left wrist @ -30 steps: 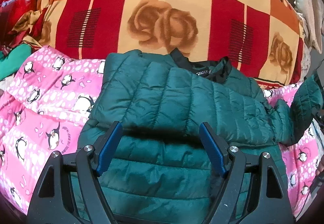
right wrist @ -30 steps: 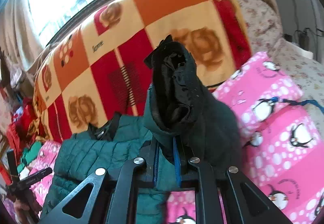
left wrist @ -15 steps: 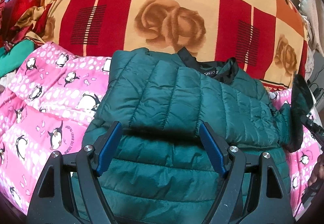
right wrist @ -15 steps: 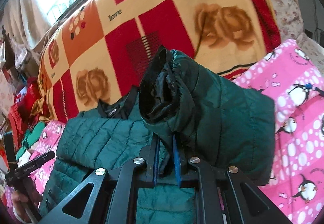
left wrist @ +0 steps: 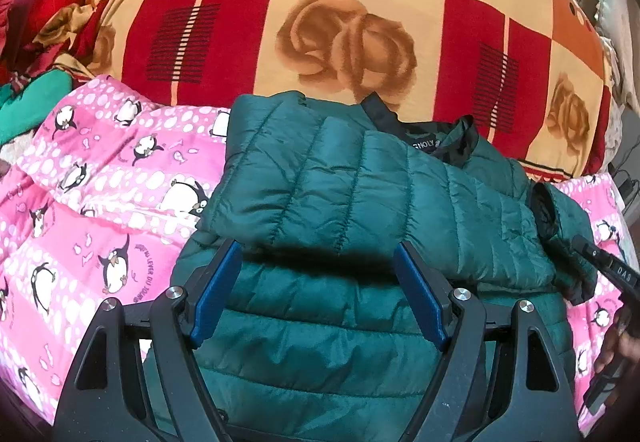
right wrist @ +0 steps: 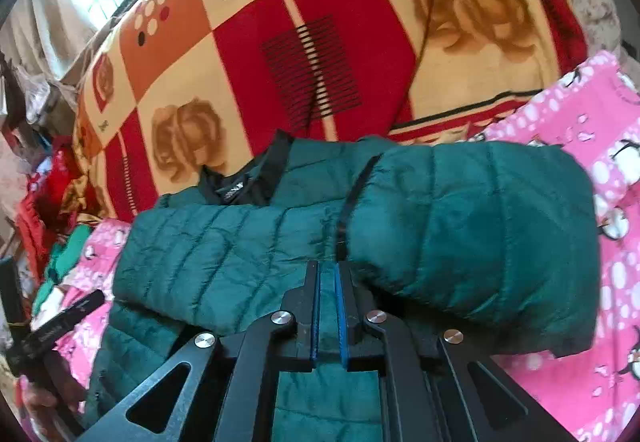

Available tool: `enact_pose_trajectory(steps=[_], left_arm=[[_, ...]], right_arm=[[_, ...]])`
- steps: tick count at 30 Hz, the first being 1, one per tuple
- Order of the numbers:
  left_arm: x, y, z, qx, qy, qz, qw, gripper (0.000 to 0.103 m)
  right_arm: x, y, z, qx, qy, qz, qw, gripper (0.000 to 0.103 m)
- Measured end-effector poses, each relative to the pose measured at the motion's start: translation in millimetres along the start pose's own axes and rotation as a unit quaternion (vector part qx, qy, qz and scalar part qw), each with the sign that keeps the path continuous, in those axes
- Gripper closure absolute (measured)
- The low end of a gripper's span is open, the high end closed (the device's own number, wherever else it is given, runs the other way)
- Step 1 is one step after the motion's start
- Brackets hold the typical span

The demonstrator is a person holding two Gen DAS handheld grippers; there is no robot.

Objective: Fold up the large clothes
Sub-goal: 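Carry the gripped sleeve across the jacket front with the right tool and release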

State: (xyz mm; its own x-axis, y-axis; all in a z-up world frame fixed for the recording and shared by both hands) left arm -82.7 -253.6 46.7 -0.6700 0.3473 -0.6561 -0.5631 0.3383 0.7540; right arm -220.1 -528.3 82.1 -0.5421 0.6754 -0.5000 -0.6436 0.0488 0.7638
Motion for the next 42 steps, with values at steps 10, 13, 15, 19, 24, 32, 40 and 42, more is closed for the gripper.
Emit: enact_pose_trajectory(steps=[10,13,15,19,24,32,40,42], left_arm=[[5,-7,-9,0.008,-0.007,0.012,0.9999,0.024],[6,-6,-9,0.008,-0.007,0.011,0.9999,0.024],[6,-6,-9,0.008,-0.007,0.010,0.9999,0.024],[6,-3,-4,0.008,-0.001,0.008,0.9999,0.024],[6,-2,3,0.009,0.011,0.005,0.9999,0.024],[3,5,10,0.010,0.022,-0.002,0.9997,0.024],[0,11,23,0.006,0.031,-0.009,0.9994,0.024],[1,10,26,0.005,0.031,-0.007,0.9995,0.024]], right_arm=[[3,-35,-4,0.067,0.057,0.010,0.996,0.031],[1,-50,-9,0.096,0.081,0.009,0.992,0.031],[0,-55,-14,0.109,0.088,0.009,0.990,0.037],[-12,-47,-27,0.093,0.046,0.004,0.995,0.081],[-21,-14,-17,0.027,0.008,-0.006,1.000,0.094],[-20,18,50,-0.058,0.038,-0.010,0.998,0.095],[4,-8,114,-0.095,0.081,0.026,0.992,0.101],[13,-20,122,-0.096,0.083,0.037,0.991,0.101]])
Point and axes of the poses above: each gripper's, at about its wrist camera, not at the fingertips, and y roughly against the way its jaws point, z to its left, x to its underside, the point moved 7 cm from there along -y, roughly the way its jaws point, and after that the axes turned 13 degrees about -y, right-handed, at the moved point
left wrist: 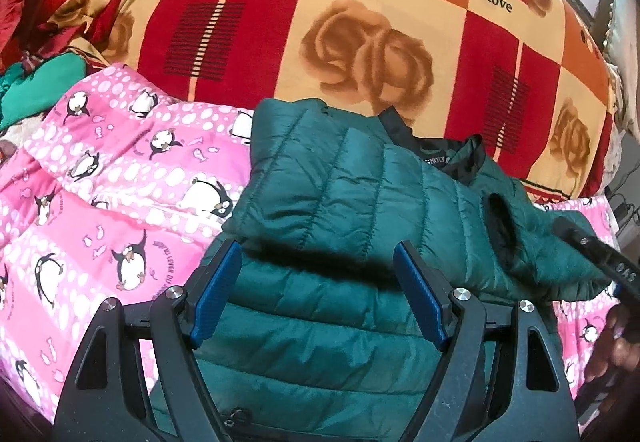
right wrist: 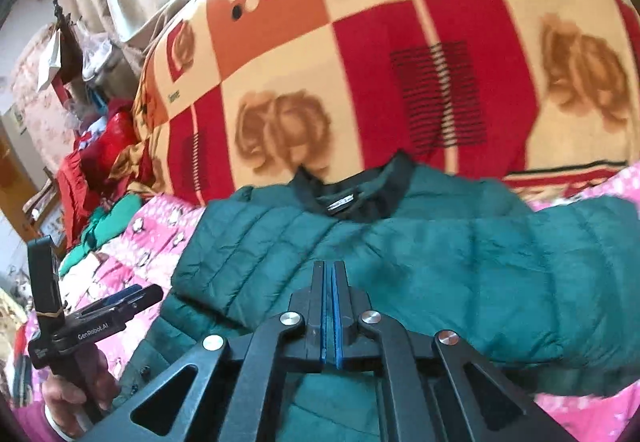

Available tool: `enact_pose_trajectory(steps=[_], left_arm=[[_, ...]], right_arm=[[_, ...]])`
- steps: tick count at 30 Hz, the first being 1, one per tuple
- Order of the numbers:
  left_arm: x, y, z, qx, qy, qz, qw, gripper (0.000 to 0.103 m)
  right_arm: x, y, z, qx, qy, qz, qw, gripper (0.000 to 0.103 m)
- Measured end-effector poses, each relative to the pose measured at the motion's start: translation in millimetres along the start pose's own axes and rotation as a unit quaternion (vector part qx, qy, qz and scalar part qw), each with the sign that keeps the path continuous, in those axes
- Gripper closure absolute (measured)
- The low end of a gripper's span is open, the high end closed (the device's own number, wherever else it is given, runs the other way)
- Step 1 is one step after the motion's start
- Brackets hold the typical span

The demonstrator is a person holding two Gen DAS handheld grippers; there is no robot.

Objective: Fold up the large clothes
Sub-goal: 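Carry the gripped sleeve across the jacket front with the right tool and release, then grasp the jacket's side edge with the left tool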

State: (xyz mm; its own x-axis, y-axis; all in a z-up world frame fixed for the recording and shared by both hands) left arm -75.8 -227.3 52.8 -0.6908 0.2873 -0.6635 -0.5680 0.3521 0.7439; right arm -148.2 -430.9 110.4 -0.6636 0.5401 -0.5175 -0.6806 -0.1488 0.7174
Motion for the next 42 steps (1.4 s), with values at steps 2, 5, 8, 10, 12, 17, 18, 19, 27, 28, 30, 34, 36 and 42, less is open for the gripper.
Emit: enact_pose_trajectory(steps=[2,5,8,10,12,17,18,19,27,28,30,34,36,42], left_arm=[[0,-1,2,0.002,0.003,0.001,1.0000,0.024],[0,0,-2,0.020,0.004,0.000,0.9998,0.024],[-4,0,-17,0.056,0.004,0.001,0.9984,0.024],[-9,-2,-37,0.102,0.010,0.006,0.9947,0.024],[-14,-4,-60,0.141,0.009,0.013,0.9899,0.020],[-30,-19,-133,0.211,-0.027,0.031,0.9766,0.016],[-33,-25,-149,0.221,-0.040,0.037,0.9738,0.016],[-34,-32,-163,0.228,-0.050,0.045,0.9713,0.016],[-34,-92,-234,0.227,-0.076,0.099,0.9660,0.016],[-33,-98,-238,0.223,-0.081,0.102,0.9660,0.016],[-31,-108,-248,0.214,-0.089,0.110,0.9665,0.016],[-29,-114,-260,0.219,-0.093,0.097,0.9665,0.065],[-27,-119,-261,0.222,-0.092,0.114,0.9640,0.080],[-52,-84,-228,0.186,-0.086,0.051,0.9774,0.086]], right_arm=[[5,-12,3,0.001,-0.002,0.013,1.000,0.101],[10,-19,0,-0.011,-0.022,0.027,0.999,0.101],[7,-9,-9,0.003,-0.029,0.021,0.999,0.100],[3,5,-20,0.018,-0.027,0.010,0.999,0.092],[-2,23,-32,0.029,-0.034,-0.006,0.999,0.049],[-13,68,-71,0.035,-0.066,-0.041,0.996,0.038],[-13,75,-80,0.039,-0.071,-0.044,0.996,0.038],[-13,82,-94,0.048,-0.079,-0.046,0.995,0.038],[-4,110,-165,0.071,-0.139,-0.054,0.986,0.038],[-2,112,-173,0.072,-0.146,-0.056,0.985,0.038],[0,113,-183,0.074,-0.154,-0.057,0.984,0.038],[4,113,-200,0.078,-0.175,-0.056,0.980,0.038],[5,115,-205,0.081,-0.180,-0.058,0.979,0.038],[0,127,-209,0.084,-0.188,-0.083,0.975,0.038]])
Point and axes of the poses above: each gripper's, at about its wrist camera, not at the fingertips, and y roughly against the way its jaws point, z to its left, x to its underside, the point moved 7 cm from there along -y, roughly the way its jaws point, and after that the axes turned 13 degrees about -y, right-handed, at the moved point
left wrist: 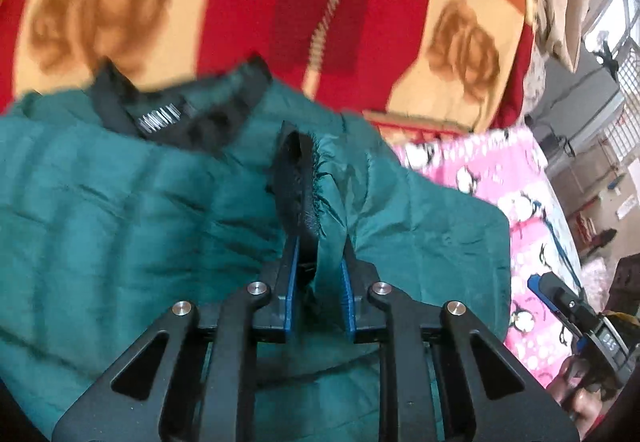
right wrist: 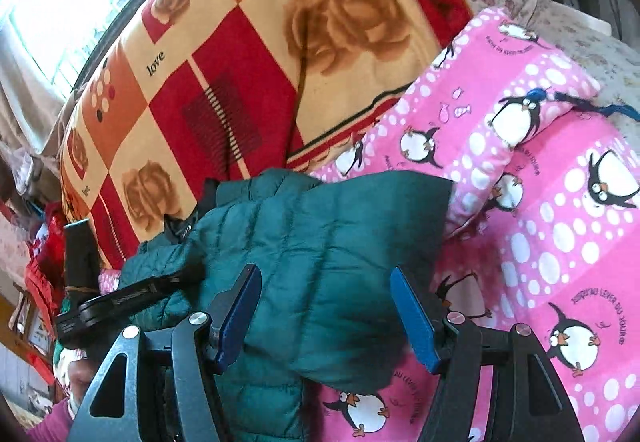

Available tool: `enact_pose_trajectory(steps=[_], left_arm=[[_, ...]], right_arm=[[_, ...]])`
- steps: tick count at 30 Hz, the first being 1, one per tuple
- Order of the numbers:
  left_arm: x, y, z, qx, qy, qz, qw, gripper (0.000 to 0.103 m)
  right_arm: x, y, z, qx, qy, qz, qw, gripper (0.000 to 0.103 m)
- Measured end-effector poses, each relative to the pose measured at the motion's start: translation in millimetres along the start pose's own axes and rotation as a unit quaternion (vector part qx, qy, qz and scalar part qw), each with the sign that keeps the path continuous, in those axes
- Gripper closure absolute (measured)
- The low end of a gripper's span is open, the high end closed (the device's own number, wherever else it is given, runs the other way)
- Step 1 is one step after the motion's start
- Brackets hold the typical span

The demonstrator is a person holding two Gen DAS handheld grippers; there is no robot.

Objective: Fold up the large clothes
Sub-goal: 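Grasp the jacket's side edge with the left tool, then fold the gripped side edge over the jacket body with the left tool, then open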

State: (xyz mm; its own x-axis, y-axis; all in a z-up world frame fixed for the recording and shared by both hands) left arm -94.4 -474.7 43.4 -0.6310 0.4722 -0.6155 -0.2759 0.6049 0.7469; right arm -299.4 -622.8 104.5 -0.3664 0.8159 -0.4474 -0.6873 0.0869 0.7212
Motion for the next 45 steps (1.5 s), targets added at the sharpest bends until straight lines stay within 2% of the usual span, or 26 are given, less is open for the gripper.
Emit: enact_pose_trajectory(steps=[3,6,8,19,25,32,36,39,42,44,45], left_arm=[[-11,28,16,-0.036,-0.006,-0.034,0.9988,0.086],[-18,53,37,-0.073,-0.009,-0.059,0.9956,0.087],[-18,64,51,-0.084,-0.004,-0.067,0.9942,0.087],[12,111,139,-0.139,0.043,-0.069,0.9870,0.088],[27,127,166,-0.177,0.036,-0.074,0.9807,0.088],[49,120,188,-0.191,0.043,-0.054,0.9791,0.088],[59,110,194,-0.197,0.050,-0.037,0.9784,0.088],[63,101,198,-0.196,0.055,-0.026,0.9787,0.087],[62,96,200,-0.194,0.059,-0.026,0.9789,0.083],[62,96,203,-0.198,0.067,-0.026,0.9776,0.069],[61,96,205,-0.196,0.070,-0.023,0.9779,0.054]], right_arm=[[-4,2,0,-0.005,-0.017,-0.011,1.000,0.038],[-2,-5,5,-0.001,-0.018,-0.004,1.000,0.038],[1,-10,9,0.001,-0.015,0.000,1.000,0.038],[12,-43,37,-0.003,-0.015,0.034,0.999,0.038],[15,-63,54,-0.001,-0.001,0.049,0.999,0.038],[24,-96,94,-0.007,0.073,0.071,0.995,0.038],[38,-125,116,0.012,0.146,0.086,0.985,0.038],[50,-152,111,0.043,0.161,0.112,0.980,0.038],[58,-161,106,0.054,0.170,0.105,0.978,0.038],[58,-159,106,0.061,0.178,0.098,0.977,0.038],[57,-157,106,0.064,0.177,0.098,0.977,0.038]])
Point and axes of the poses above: each gripper's, at about its wrist camera, not at the fingertips, and y roughly against the way its jaws point, z to its left, x to its underside, the point moved 7 cm from there along -y, roughly the way its jaws point, and after that the axes turned 13 degrees about -y, right-handed, at the moved point
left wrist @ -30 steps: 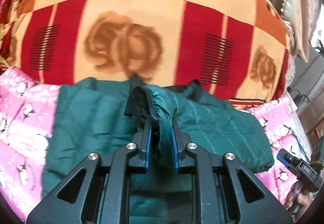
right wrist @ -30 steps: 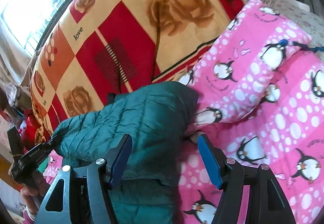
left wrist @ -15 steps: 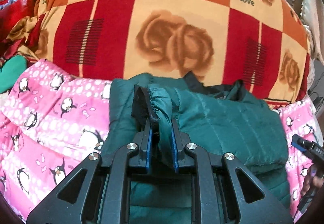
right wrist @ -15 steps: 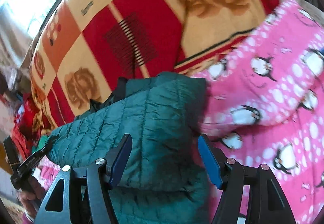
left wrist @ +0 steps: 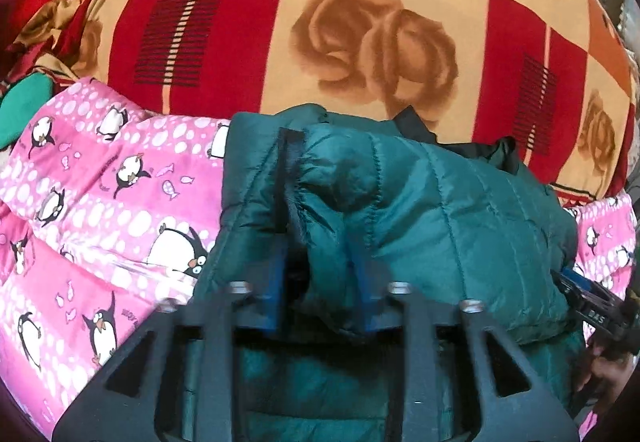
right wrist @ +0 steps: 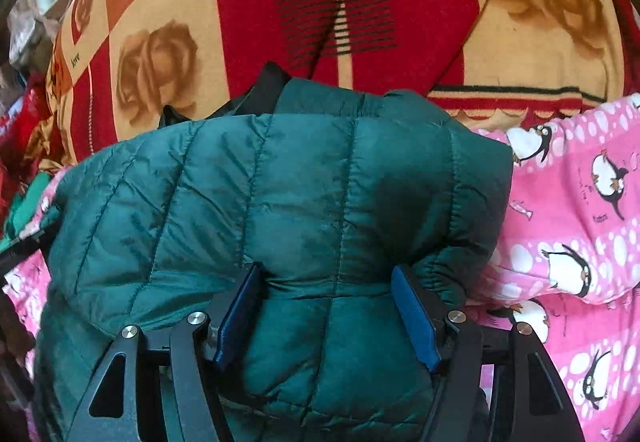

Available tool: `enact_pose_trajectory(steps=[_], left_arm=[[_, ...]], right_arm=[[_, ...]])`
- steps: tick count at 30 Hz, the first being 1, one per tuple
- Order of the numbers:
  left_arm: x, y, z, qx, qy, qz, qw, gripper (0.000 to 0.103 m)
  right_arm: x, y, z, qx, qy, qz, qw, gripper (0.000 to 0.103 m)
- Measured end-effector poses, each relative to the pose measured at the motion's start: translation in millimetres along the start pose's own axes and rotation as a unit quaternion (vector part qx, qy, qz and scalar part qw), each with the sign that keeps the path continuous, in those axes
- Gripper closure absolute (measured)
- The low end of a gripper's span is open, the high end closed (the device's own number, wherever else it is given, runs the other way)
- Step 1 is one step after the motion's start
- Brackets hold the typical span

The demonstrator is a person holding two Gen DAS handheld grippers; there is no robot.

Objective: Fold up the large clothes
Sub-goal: 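Fold the gripped side edge over the jacket body with the left tool, then open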

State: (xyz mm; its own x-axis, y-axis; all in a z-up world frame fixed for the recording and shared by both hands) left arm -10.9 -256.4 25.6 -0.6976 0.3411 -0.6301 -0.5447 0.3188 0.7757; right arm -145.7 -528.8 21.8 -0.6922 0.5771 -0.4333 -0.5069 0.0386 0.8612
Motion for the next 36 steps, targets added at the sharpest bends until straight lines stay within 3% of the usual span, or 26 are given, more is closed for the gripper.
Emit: enact_pose_trajectory(steps=[1,3,8,11,16,26,36], left_arm=[[0,1,2,0.009,0.006,0.000,0.9999,0.046],[-2,7,5,0.020,0.016,-0.012,0.9996,0.044],[-11,21,11,0.004,0.027,-0.038,0.9989,0.035],[-16,17,5,-0.015,0.014,-0.039,0.9990,0.034],[-14,-9,-3,-0.046,-0.010,-0.009,0.9988,0.034],[-16,-39,-12,-0.076,-0.040,0.002,0.9963,0.033],[-14,-42,-13,-0.076,-0.041,-0.004,0.9963,0.032]], right_arm=[[-1,6,0,0.003,-0.005,-0.002,1.000,0.038],[-5,21,3,-0.005,-0.008,-0.017,1.000,0.038],[-17,41,33,-0.022,0.029,-0.049,0.998,0.038],[-21,29,53,-0.033,0.037,-0.038,0.998,0.038],[-18,-7,72,-0.011,0.062,-0.025,0.998,0.038],[-24,-47,60,0.005,0.026,-0.017,1.000,0.036],[-11,25,47,-0.014,0.049,-0.037,0.998,0.036]])
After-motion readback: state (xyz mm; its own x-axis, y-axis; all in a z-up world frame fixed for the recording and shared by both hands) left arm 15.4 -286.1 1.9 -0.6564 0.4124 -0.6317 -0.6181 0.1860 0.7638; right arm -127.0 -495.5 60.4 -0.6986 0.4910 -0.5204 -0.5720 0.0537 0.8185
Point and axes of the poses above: each gripper's, at about its wrist camera, not at the fingertips, and y roughly against the way its jaws point, z to its left, x to its underside, the point moved 7 cm from there along -y, roughly the way its jaws point, and after that the axes turned 13 degrees about -y, right-handed, at the moved point
